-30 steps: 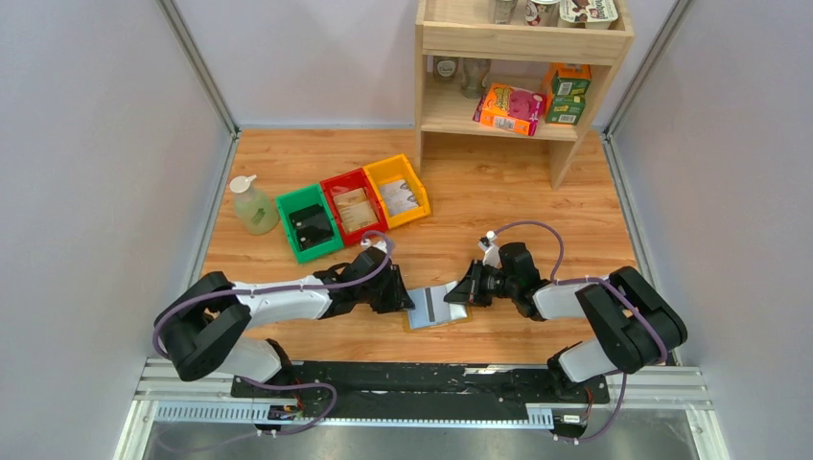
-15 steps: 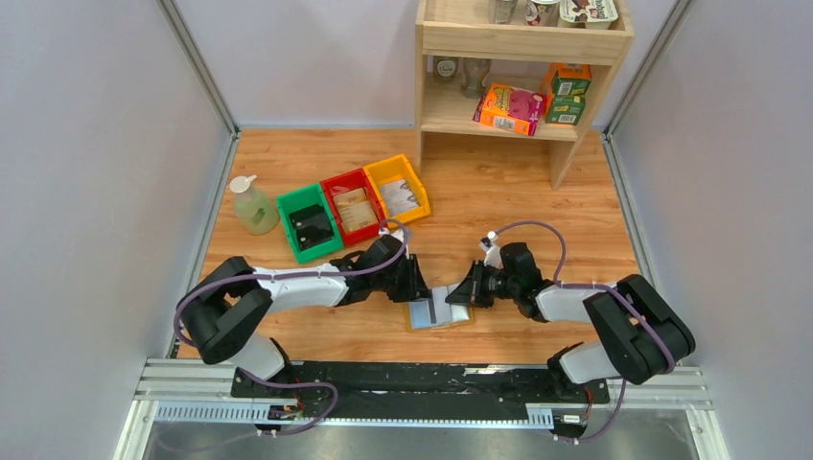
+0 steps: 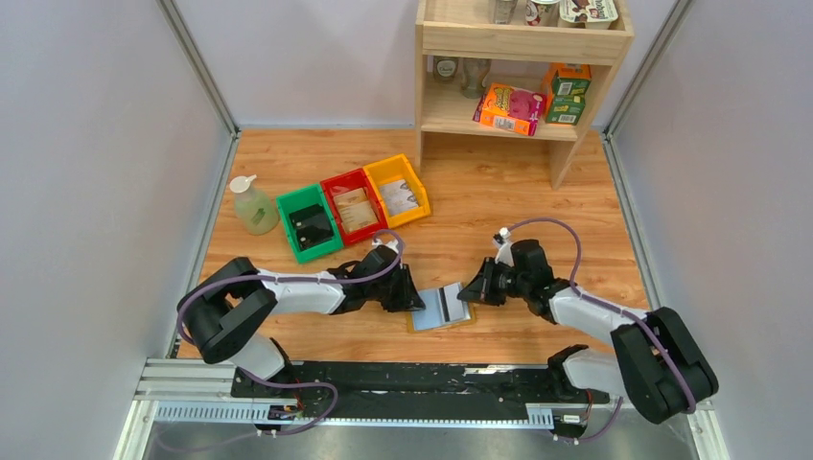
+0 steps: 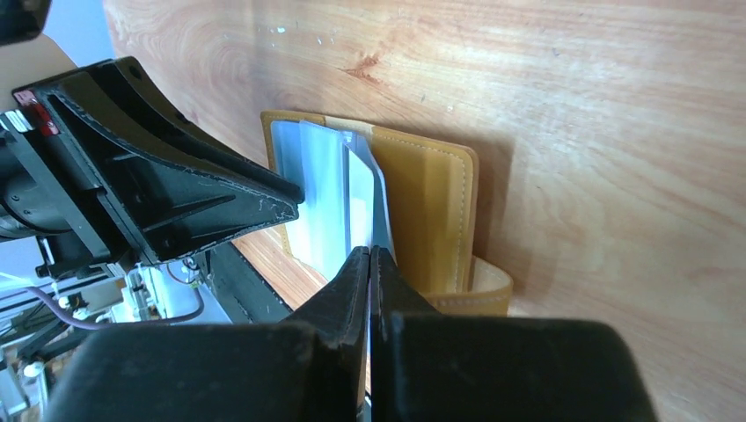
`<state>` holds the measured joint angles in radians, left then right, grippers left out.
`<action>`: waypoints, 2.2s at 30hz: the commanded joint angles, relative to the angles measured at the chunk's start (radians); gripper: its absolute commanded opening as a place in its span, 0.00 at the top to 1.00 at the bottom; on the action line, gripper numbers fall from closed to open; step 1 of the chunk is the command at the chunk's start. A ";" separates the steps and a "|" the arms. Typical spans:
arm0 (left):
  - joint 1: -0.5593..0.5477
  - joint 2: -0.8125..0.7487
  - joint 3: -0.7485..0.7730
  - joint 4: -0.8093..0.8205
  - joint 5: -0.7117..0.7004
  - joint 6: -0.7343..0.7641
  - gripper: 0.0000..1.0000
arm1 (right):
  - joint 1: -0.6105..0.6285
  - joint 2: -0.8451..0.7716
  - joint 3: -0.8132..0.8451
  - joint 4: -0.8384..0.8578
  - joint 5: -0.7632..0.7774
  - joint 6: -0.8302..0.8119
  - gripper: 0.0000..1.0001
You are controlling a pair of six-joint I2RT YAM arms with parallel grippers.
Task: Take the credit cards out of the card holder
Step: Remove the credit card from the card holder, then place the credit card in the storage box.
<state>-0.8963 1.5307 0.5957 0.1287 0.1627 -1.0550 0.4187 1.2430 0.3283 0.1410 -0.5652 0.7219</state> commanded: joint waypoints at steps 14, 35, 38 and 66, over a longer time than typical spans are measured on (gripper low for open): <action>-0.003 -0.285 0.026 -0.277 -0.160 0.050 0.44 | 0.057 -0.526 0.261 -0.560 0.260 -0.242 1.00; 0.003 -0.641 0.093 -0.406 -0.233 -0.255 0.16 | 1.066 -0.372 0.273 -0.071 1.402 -1.068 1.00; 0.003 -0.638 0.101 -0.409 -0.226 -0.273 0.17 | 1.109 -0.286 0.296 -0.044 1.458 -1.119 1.00; 0.002 -0.704 0.050 -0.315 -0.192 -0.395 0.19 | 1.148 -0.140 0.279 0.161 1.545 -1.171 1.00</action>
<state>-0.8951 0.7776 0.6407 -0.2581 -0.0723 -1.4349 1.5677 1.0962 0.6022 0.2302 0.9920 -0.4419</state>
